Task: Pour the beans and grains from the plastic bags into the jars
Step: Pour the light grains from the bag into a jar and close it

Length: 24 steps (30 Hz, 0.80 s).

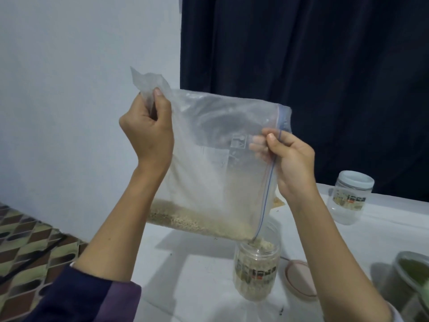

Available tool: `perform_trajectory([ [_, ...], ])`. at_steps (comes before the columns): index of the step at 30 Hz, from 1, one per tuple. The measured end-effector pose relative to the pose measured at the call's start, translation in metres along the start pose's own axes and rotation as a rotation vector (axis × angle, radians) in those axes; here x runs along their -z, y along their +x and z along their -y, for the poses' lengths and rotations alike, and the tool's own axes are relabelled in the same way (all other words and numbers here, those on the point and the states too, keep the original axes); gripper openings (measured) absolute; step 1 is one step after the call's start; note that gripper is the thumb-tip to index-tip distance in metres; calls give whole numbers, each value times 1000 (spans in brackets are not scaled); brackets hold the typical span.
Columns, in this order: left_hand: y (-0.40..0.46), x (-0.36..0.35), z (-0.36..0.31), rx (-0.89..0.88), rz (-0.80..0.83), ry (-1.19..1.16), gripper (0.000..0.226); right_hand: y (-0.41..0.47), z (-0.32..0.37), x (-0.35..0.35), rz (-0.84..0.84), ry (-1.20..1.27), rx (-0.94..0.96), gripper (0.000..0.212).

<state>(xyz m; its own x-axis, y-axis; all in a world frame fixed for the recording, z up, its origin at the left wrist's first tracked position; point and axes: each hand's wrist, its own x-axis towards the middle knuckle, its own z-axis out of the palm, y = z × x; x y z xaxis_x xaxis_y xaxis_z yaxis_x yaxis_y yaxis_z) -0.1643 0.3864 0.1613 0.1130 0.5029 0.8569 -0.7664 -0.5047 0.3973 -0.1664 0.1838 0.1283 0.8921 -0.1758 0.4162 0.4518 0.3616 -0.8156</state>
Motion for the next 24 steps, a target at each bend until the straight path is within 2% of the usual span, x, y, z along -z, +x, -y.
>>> perform_trajectory([
  [3,0,0,1,2,-2,6,41,2,-1,0,-50,31,26,19],
  [6,2,0,2,-10,-12,1,41,1,-3,-4,4,18,10,18],
  [9,4,-1,3,-5,-16,3,42,4,-3,-2,-52,59,29,18],
  [13,3,-2,4,-27,-26,-3,42,5,-4,-5,12,38,9,19],
  [16,2,-1,6,-19,-26,-3,42,6,-5,-4,-35,44,25,18],
  [19,1,0,8,-15,-29,-11,41,7,-5,-6,24,15,4,18],
  [22,2,1,10,-14,-32,-7,41,8,-6,-6,-32,34,16,18],
  [24,1,2,9,-20,-35,-1,41,7,-6,-7,2,18,8,18],
])
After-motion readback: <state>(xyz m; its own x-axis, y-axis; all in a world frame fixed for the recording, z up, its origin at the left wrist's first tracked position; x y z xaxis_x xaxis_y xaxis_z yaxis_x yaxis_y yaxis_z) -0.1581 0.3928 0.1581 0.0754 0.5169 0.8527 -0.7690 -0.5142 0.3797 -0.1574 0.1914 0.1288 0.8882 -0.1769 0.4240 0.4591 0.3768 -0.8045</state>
